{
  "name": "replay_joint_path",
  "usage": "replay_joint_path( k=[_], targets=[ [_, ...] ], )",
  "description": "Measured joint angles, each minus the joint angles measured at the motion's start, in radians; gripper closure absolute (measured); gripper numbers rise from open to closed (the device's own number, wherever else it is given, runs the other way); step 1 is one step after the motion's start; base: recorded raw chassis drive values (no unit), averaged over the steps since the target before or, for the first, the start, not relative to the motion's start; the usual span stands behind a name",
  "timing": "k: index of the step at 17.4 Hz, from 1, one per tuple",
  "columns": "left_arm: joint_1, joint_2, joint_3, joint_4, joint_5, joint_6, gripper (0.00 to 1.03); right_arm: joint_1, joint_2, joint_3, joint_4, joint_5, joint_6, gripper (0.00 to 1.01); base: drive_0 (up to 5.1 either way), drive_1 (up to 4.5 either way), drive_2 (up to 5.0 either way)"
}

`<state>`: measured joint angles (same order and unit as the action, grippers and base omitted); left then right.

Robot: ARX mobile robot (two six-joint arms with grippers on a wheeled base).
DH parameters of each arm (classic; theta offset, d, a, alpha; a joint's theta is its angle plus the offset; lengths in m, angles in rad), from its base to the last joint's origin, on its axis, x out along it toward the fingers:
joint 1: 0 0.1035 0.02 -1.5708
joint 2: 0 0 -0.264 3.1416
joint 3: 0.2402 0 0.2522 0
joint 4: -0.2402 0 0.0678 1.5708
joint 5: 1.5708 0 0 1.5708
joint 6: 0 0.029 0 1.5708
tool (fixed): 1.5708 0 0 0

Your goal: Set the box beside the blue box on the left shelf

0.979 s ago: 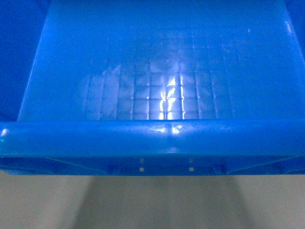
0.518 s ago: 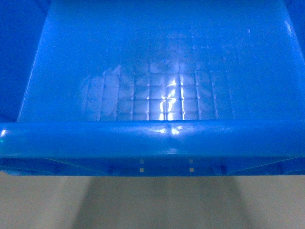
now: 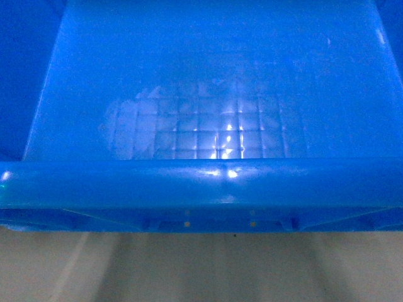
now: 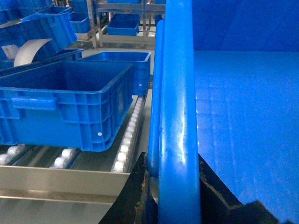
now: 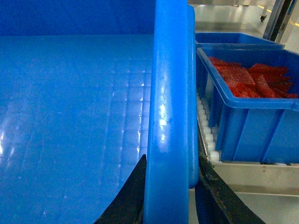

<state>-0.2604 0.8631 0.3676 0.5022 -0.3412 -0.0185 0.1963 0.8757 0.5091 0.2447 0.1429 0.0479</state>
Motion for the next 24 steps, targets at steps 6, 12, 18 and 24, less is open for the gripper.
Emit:
replay_joint_path(
  k=[6,12,18,24],
  targets=[
    [0.0,0.0,0.0,0.002,0.0,0.0,0.86,0.0,0.0,0.0,0.001,0.0,0.0,0.8,0.0,4.15,-4.2],
    [0.0,0.0,0.0,-0.001,0.0,0.0,0.86,0.0,0.0,0.0,-0.001,0.0,0.0,0.8,0.1,4.2,-4.1],
    [0.0,0.003,0.0,-0.002,0.0,0.0,0.86,0.0,0.004,0.0,-0.001,0.0,0.0,0.8,0.0,3.47,-3.5],
    [0.0,0.003,0.0,0.0,0.0,0.0,0.86,0.0,0.004,0.0,0.001,0.0,0.0,0.8,0.0,0.0,0.0]
  ],
)
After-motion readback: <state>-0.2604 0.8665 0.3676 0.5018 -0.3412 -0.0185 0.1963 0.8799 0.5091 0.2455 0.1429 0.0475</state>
